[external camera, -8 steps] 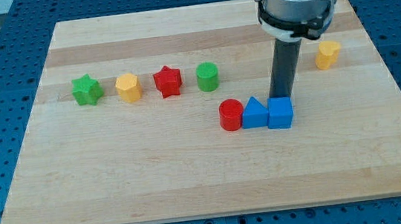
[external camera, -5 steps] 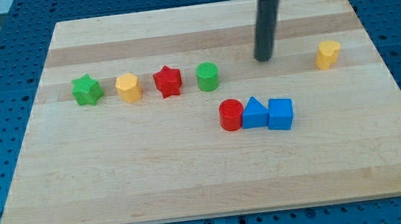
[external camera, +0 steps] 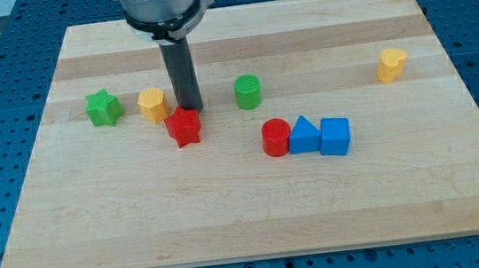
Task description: Move the red star to the left side of the red circle
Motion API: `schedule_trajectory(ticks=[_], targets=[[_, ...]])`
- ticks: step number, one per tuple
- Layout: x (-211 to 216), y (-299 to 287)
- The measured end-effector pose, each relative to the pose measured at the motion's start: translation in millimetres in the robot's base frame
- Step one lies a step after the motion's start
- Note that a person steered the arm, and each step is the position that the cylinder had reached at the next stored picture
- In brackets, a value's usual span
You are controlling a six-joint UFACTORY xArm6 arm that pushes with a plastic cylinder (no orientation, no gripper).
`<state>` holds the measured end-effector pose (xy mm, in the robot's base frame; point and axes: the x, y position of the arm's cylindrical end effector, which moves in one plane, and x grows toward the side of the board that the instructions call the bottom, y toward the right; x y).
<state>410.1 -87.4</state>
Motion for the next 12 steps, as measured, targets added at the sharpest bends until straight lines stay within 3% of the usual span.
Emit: schedule_trajectory(ticks=[2, 6, 9, 12], targets=[[15.6, -63.1], [32.7, 25.0], [46.8, 53.4], [3.8, -15.0]])
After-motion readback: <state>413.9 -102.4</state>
